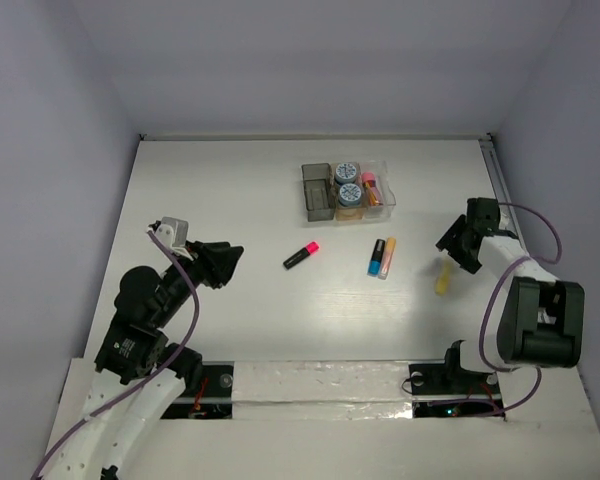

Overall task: Sort the stationery into containers
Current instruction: Pick up the pen from the center of the board, then place the pen in the storage box.

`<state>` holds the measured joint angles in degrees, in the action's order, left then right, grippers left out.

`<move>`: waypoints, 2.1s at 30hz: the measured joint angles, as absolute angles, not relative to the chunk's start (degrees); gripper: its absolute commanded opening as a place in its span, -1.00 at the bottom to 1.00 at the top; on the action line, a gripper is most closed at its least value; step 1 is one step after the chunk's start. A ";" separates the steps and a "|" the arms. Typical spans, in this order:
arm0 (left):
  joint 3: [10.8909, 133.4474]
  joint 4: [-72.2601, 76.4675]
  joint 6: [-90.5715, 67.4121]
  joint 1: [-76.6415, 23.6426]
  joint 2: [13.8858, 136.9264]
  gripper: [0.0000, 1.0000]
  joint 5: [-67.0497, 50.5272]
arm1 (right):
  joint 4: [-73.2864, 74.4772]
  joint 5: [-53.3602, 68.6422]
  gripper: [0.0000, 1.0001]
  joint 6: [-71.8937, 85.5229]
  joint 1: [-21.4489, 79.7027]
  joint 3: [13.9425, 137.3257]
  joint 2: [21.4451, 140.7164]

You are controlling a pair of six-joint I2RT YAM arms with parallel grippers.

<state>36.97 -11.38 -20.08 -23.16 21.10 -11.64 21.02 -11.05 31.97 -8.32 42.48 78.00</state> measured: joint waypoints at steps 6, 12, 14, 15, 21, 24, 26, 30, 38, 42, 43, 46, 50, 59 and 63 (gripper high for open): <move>36.97 -11.40 -20.49 -24.43 20.08 -0.20 -10.87 | 24.47 -4.99 0.26 30.17 -8.27 45.30 84.01; 36.97 -11.35 -20.71 -24.77 21.98 -0.14 -10.98 | 25.54 -3.20 -0.07 29.80 -8.27 44.75 84.84; 36.97 -11.40 -20.71 -24.77 24.25 -0.14 -11.66 | 26.02 -3.31 -0.27 29.45 -8.27 45.56 85.95; 36.97 -11.35 -20.69 -24.77 25.63 -0.13 -12.14 | 26.22 -3.36 -0.46 29.45 -8.29 46.17 86.56; 36.99 -11.25 -20.12 -24.77 34.17 0.02 -15.86 | 26.59 -3.40 -0.77 28.29 -8.32 47.86 87.88; 37.19 -11.20 -19.68 -25.61 40.32 0.08 -16.45 | 27.31 -2.83 -0.78 28.01 -8.05 46.96 85.10; 38.04 -11.60 -19.51 -27.92 44.34 0.11 -15.77 | 28.03 -1.61 -0.77 27.83 -7.07 46.92 81.32; 42.57 -14.11 -19.66 -38.24 52.12 0.17 -9.74 | 27.46 2.17 -0.75 28.38 -1.23 49.23 74.96; 47.22 -13.45 -23.44 -46.02 63.53 0.26 4.38 | 17.65 11.31 -0.73 28.40 17.85 66.87 86.94; 43.40 -10.90 -26.70 -46.02 64.45 0.26 10.04 | 11.92 15.62 -0.71 27.46 21.69 75.92 97.95; 42.52 -10.15 -27.07 -46.02 64.51 0.27 11.09 | 10.74 16.29 -0.72 27.33 22.11 77.34 100.25; 41.58 -7.66 -27.35 -46.02 66.46 0.27 13.74 | 9.26 18.28 -0.71 27.22 22.61 81.87 106.76; 41.65 -3.01 -25.96 -46.02 72.69 0.27 15.42 | 8.62 18.92 -0.69 26.74 23.14 88.44 114.02; 41.65 5.28 -21.63 -45.74 81.87 0.28 16.10 | 7.99 17.41 -0.24 26.72 24.36 96.75 120.40; 41.65 8.49 -19.05 -45.21 83.99 0.29 15.31 | 8.19 16.19 0.62 26.30 24.73 97.36 122.13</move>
<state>41.65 8.49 -19.05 -45.21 83.99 15.31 8.19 16.19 26.30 24.73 97.36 122.13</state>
